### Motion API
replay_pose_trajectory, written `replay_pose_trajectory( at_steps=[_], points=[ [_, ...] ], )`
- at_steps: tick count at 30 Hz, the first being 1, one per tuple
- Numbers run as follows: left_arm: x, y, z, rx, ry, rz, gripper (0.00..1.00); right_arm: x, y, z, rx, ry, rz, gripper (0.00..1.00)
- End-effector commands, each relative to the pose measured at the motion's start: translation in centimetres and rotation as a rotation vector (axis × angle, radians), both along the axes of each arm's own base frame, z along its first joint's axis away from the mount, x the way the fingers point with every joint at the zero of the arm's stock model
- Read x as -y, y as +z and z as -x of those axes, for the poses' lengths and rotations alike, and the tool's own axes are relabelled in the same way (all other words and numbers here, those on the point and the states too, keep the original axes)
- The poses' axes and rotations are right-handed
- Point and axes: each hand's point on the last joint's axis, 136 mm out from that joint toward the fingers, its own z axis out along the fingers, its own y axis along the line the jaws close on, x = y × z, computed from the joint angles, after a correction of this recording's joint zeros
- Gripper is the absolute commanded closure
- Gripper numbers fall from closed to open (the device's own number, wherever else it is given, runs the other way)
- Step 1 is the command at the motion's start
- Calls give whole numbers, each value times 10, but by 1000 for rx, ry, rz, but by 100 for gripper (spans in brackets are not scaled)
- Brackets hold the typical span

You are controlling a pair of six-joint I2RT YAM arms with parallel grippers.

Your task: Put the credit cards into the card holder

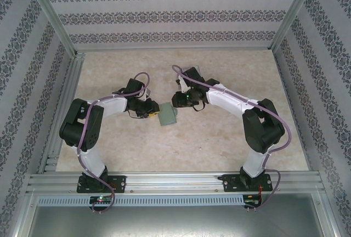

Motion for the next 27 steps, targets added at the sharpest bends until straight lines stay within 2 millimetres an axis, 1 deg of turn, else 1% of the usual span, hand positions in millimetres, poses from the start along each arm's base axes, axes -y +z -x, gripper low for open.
replay_pose_trajectory(
  at_steps=[1,4,7,9,12,14,17,24,27],
  points=[
    [4,8,-5,28,6,49,78,-26,-7,8,-78,23,-104,65],
    [4,2,-3,13,7,51,83,-35,-23,7,-118,24,-109,64],
    [3,-1,-1,4,5,44,85,-41,-35,6,-143,22,-93,63],
    [2,-2,0,3,4,42,86,-35,-44,3,-148,5,-42,64],
    [2,-3,1,-3,4,41,87,-20,-52,0,-136,-23,44,64],
    [2,-5,2,-7,8,43,87,-13,-54,0,-131,-31,72,64],
    [3,-7,2,-12,13,52,87,-8,-56,1,-131,-33,100,63],
    [6,-14,5,-28,19,71,91,-20,-68,6,-175,-17,70,63],
    [5,-19,9,-40,20,64,95,-29,-63,6,-176,-12,14,63]
  ],
)
